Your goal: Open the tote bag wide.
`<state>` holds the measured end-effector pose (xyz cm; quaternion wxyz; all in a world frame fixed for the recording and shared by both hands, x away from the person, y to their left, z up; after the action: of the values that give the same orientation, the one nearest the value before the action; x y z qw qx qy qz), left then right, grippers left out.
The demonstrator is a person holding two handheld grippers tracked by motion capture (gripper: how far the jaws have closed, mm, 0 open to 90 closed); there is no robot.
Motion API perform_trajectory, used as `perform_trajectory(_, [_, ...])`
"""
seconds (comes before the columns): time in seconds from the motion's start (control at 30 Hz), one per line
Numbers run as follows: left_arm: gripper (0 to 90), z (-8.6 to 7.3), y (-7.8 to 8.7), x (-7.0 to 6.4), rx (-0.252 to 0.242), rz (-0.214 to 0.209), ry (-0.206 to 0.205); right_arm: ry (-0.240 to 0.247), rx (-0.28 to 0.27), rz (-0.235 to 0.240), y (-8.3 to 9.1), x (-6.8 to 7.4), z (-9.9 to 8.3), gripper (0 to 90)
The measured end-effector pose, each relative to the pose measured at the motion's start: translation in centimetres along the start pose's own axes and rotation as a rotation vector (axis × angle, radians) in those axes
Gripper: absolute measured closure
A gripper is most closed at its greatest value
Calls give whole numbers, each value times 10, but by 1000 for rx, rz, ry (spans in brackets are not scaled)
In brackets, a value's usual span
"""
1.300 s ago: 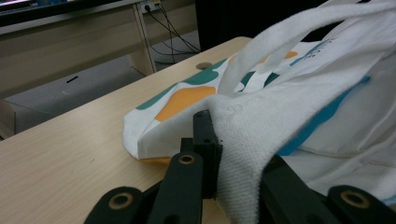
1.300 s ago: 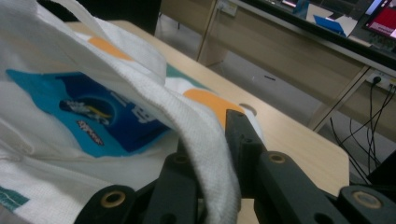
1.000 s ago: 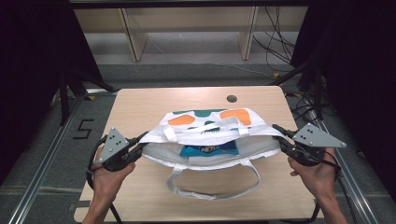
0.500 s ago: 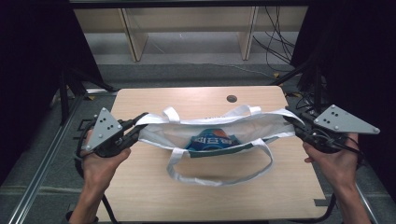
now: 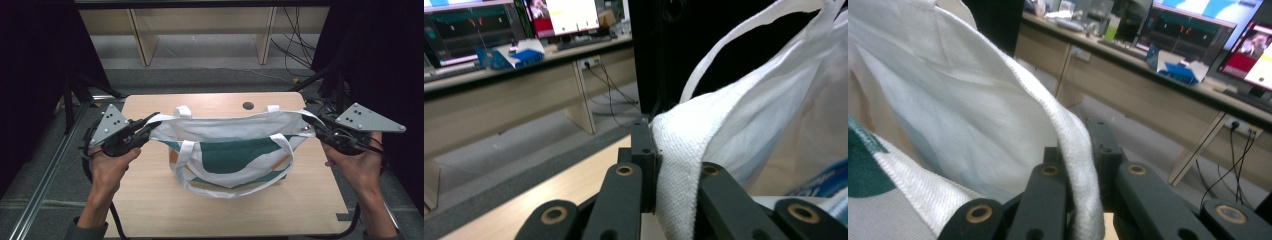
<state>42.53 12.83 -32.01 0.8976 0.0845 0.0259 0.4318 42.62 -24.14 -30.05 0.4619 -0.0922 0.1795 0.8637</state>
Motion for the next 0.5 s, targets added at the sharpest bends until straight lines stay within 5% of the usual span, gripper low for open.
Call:
perform_trajectory(0.27, [859, -33, -11, 1, 37, 5, -10, 8, 38, -4, -16, 2, -19, 861])
perform_trajectory(0.37, [858, -44, -13, 2, 49, -8, 39, 3, 54, -3, -17, 4, -23, 861])
perform_trajectory(0.5, [857, -56, -25, 5, 77, 9, 30, 22, 67, -14, -22, 2, -28, 861])
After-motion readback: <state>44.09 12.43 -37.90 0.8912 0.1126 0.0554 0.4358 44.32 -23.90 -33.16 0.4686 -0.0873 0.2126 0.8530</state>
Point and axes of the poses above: each handheld gripper's, and its own axes: y roughly backward along the jaws, z roughly out of its top, x roughly to its left, the point moved 10 cm from there along -y, roughly forward along the jaws, and after that the axes turned 4 degrees about y, right-handed, at the moved point
